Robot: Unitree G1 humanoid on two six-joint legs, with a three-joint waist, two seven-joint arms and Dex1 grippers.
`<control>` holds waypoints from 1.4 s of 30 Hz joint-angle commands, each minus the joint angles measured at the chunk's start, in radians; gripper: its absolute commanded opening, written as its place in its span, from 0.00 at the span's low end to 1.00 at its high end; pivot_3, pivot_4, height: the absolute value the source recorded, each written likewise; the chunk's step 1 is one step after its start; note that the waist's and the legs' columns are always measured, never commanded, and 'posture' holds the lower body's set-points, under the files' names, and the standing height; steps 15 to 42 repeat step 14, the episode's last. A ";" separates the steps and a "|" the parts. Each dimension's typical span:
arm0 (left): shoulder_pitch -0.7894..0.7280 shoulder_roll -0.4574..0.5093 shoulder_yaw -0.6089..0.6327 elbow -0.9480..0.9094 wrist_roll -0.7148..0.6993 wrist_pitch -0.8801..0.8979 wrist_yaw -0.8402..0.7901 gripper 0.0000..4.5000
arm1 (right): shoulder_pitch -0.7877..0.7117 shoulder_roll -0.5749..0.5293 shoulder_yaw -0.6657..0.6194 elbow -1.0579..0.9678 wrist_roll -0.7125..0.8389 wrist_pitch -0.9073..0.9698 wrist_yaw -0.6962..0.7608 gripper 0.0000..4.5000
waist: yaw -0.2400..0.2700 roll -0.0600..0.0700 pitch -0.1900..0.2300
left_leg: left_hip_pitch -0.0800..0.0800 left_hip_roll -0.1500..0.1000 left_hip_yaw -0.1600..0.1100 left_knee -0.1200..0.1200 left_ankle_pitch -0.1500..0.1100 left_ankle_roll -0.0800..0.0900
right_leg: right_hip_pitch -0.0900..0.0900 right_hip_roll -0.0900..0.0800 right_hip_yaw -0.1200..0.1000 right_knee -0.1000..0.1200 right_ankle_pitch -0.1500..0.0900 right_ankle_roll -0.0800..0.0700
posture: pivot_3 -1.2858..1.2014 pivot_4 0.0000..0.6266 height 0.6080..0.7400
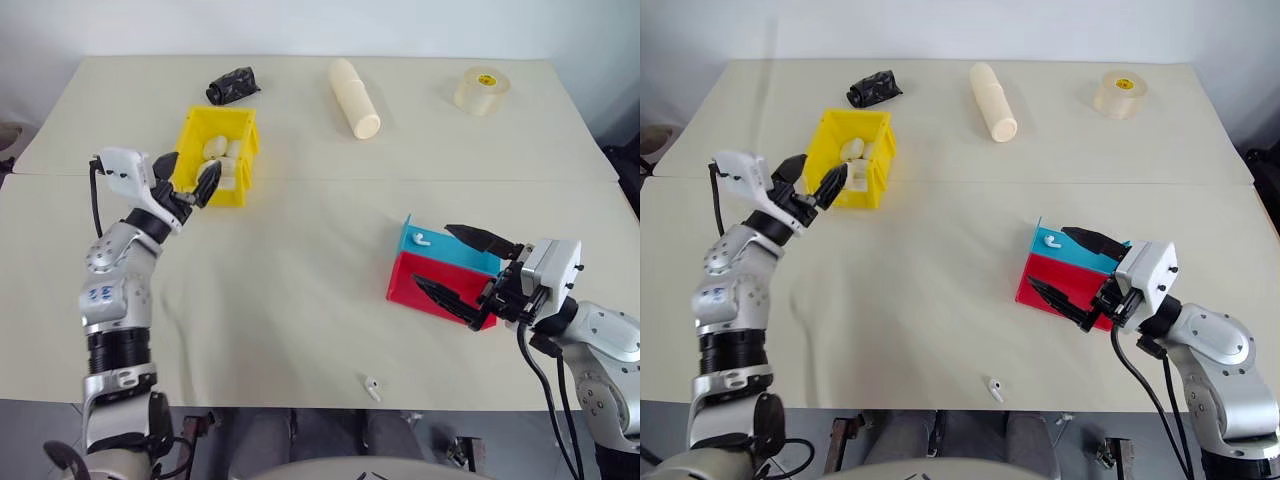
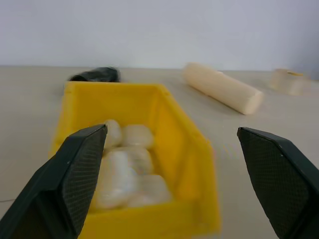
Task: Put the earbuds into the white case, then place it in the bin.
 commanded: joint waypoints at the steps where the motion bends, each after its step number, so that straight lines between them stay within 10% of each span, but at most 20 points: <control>1: 0.102 0.135 -0.028 -0.101 -0.065 -0.023 -0.309 0.99 | 0.012 -0.049 -0.076 0.030 0.025 -0.025 0.063 1.00 | -0.003 0.000 0.000 | 0.000 0.000 0.000 -0.001 0.000 0.000 | 0.000 0.000 0.000 0.000 0.000 0.000 | 0.52 0.24 1.00; 8: 0.225 0.257 -0.131 -0.132 0.094 -0.212 -0.449 0.99 | 0.025 -0.117 -0.126 0.140 0.024 -0.044 0.175 1.00 | 0.010 0.001 0.000 | 0.001 0.001 0.000 -0.001 0.000 0.001 | 0.003 0.000 0.000 -0.003 0.000 0.000 | 0.52 0.24 1.00; 42: 0.176 0.217 -0.154 -0.091 0.107 -0.293 -0.453 0.99 | 0.026 -0.131 -0.146 0.157 0.022 -0.052 0.199 1.00 | 0.017 0.001 0.000 | 0.001 0.001 0.001 -0.001 0.000 0.001 | 0.002 0.000 0.000 -0.003 0.000 0.000 | 0.52 0.24 1.00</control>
